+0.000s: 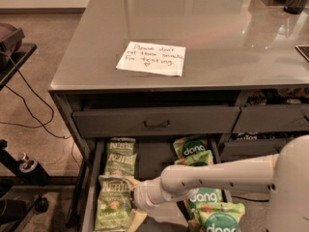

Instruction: Pick green jalapeno chip bag from middle drawer and place on counter

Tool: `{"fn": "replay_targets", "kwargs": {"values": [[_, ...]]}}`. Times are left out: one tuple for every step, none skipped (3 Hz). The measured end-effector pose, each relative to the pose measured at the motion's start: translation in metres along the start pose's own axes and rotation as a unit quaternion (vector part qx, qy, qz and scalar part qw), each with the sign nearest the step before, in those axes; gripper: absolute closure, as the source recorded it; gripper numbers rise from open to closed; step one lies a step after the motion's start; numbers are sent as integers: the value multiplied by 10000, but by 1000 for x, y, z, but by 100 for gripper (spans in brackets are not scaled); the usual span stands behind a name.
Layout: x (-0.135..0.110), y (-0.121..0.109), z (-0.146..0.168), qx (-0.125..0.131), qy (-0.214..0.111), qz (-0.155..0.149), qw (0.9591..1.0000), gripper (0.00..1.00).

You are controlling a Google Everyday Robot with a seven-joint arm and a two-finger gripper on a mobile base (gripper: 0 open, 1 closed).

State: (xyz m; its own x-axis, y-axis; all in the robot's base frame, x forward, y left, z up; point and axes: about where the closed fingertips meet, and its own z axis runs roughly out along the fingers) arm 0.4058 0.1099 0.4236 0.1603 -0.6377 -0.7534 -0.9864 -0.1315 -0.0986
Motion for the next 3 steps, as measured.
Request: {"fn": "replay_targets", "kwargs": {"values": [[6,-5,16,25,117,-182,9998,0],[15,-14,29,41,213,-232,9995,0],[30,-23,40,44,300,-148,9994,0]]}}
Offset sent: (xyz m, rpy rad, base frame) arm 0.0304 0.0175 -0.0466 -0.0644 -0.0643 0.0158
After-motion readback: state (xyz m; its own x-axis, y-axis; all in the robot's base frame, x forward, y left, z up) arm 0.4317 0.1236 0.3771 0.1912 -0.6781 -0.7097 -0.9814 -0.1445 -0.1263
